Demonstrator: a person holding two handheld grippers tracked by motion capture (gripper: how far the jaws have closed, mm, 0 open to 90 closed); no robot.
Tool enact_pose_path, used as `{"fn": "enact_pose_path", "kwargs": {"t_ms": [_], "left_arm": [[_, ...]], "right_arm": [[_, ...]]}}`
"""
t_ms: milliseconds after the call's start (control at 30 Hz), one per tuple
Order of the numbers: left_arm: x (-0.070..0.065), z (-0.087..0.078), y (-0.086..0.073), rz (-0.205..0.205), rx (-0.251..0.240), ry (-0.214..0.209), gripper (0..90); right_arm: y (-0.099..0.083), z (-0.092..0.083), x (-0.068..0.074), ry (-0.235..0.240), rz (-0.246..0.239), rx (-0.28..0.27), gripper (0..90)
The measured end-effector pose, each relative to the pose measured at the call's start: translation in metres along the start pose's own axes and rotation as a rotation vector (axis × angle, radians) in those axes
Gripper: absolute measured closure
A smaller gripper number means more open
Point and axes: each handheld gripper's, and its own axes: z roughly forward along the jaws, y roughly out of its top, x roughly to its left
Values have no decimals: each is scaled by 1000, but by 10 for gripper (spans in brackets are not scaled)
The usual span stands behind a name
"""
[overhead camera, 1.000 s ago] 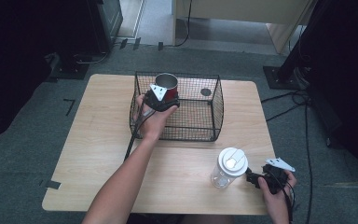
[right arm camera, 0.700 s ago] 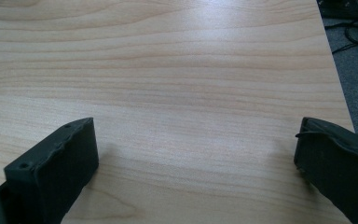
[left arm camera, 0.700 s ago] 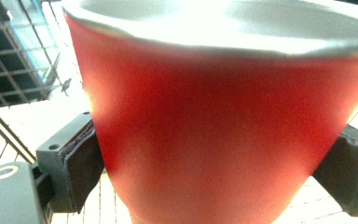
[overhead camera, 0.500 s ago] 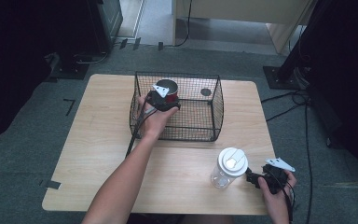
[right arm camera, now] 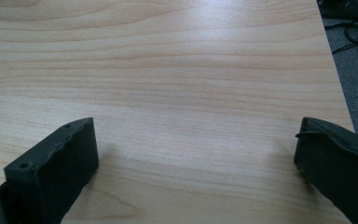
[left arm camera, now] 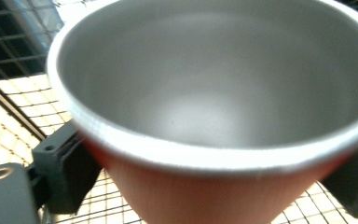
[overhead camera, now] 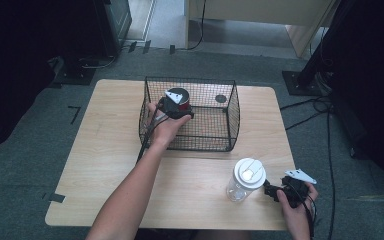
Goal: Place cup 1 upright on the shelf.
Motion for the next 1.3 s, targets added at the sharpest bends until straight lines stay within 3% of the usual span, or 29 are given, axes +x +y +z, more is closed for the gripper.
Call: {"fn": "enact_pose_path", "kwargs": {"t_ms": [267,533,867,1100,1300], "left_arm": [[0,-4,2,8,-23,44,0],[3,-9,2,29,-65,58,0],[6,-17,0,45,-147,22,0],[10,-22,0,81,-172,13,0],[10,-25,1,76,-193,9,0]], "right_arm": [[0,0,0,0,2,1,0],[0,0,0,0,0,0,0],[0,0,0,0,0,0,0],[0,0,0,0,0,0,0],[0,0,0,0,2,1,0]]}}
